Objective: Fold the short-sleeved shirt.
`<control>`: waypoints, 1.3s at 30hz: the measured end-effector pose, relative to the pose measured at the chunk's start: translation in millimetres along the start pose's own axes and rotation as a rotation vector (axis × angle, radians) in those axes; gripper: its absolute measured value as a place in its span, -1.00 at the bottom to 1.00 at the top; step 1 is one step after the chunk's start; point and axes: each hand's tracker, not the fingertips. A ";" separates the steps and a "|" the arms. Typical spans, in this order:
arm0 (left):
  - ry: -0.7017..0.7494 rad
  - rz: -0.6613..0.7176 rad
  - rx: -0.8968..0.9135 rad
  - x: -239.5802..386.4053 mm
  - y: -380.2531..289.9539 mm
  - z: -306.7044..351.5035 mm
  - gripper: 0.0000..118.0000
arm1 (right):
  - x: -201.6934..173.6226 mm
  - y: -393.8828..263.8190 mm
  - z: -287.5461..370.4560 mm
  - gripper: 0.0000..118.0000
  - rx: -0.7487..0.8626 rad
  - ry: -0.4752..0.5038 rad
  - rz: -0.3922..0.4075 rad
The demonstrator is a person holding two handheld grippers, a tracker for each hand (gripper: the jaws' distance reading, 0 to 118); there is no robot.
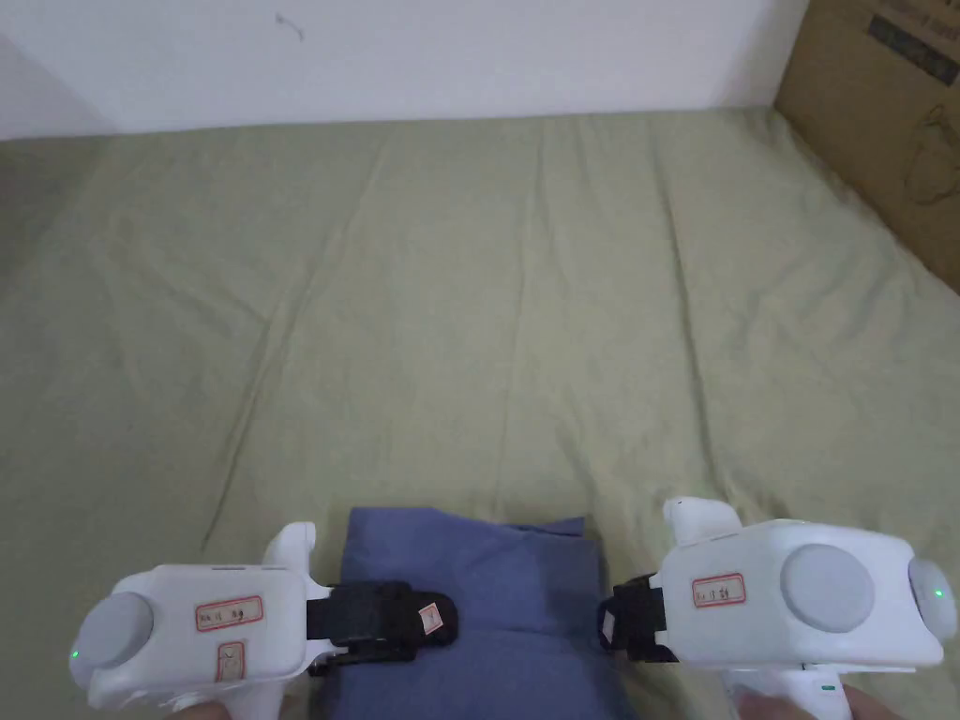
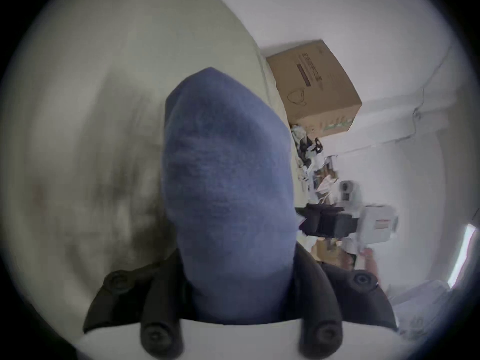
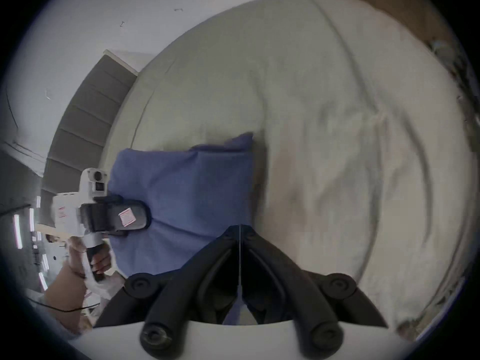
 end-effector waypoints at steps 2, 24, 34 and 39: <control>0.078 -0.084 0.003 11.8 0.8 26.0 -0.48 | -21.7 -2.9 15.9 -0.97 0.076 -0.040 0.004; 0.868 -0.346 -0.015 -61.7 39.5 315.8 -0.48 | -307.3 -38.9 -51.9 -0.97 0.176 0.120 0.189; 1.133 -0.353 0.069 -86.3 35.2 338.1 0.99 | -309.6 -40.4 -70.2 -0.97 0.158 0.062 0.216; 1.302 -0.447 0.133 -56.4 18.7 334.3 0.97 | -309.6 -42.4 -64.3 -0.97 0.179 0.060 0.243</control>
